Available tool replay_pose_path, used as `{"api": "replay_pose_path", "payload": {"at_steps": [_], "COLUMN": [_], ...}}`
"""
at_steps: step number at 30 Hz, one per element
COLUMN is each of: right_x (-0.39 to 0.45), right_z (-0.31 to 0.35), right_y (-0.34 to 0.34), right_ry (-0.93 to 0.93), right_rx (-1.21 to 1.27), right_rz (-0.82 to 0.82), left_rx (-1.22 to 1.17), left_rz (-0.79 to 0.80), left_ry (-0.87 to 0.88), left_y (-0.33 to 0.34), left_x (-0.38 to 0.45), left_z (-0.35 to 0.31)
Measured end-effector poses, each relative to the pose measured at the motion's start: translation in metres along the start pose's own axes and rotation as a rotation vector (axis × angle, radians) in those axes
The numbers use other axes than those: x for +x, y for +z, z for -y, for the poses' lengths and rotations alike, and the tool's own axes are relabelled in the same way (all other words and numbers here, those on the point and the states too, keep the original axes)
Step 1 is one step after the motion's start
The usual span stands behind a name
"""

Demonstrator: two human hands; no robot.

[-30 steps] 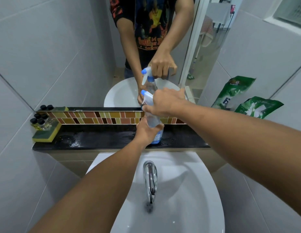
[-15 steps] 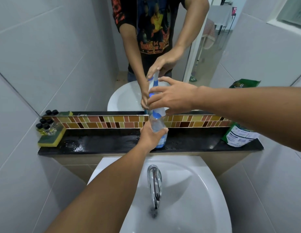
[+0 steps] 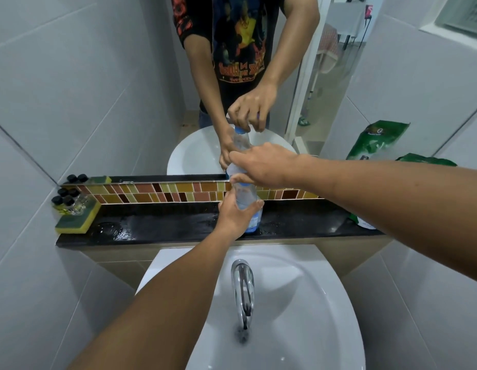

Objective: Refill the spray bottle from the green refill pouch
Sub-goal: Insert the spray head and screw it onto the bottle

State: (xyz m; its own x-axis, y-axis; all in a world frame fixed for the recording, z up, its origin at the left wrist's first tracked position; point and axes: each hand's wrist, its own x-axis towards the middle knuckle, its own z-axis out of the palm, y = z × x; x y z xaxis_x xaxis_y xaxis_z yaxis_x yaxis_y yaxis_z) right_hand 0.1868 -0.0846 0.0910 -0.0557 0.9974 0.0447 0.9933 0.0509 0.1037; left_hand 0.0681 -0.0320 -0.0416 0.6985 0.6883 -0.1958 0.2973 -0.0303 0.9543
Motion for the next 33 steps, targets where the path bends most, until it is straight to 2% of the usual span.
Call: {"api": "replay_pose_path", "payload": {"at_steps": [13,24,30,33], "right_x": [0.001,0.003,0.0,-0.003], "right_z": [0.024,0.029,0.033,0.029], "right_y": [0.015,0.018,0.01,-0.008], "right_ry": [0.28,0.338,0.361,0.327], "right_rx": [-0.058,-0.053,-0.029,0.1], "right_rz": [-0.137,-0.172,-0.109,0.025], "left_rx": [0.008,0.038,0.044,0.054], "left_rz": [-0.032,-0.053,-0.07,-0.069], "left_ry": [0.005,0.018,0.021,0.035], "left_y": [0.003,0.006,0.008,0.008], "left_x": [-0.002,-0.003,-0.003,-0.003], "left_z": [0.001,0.004,0.005,0.005]}}
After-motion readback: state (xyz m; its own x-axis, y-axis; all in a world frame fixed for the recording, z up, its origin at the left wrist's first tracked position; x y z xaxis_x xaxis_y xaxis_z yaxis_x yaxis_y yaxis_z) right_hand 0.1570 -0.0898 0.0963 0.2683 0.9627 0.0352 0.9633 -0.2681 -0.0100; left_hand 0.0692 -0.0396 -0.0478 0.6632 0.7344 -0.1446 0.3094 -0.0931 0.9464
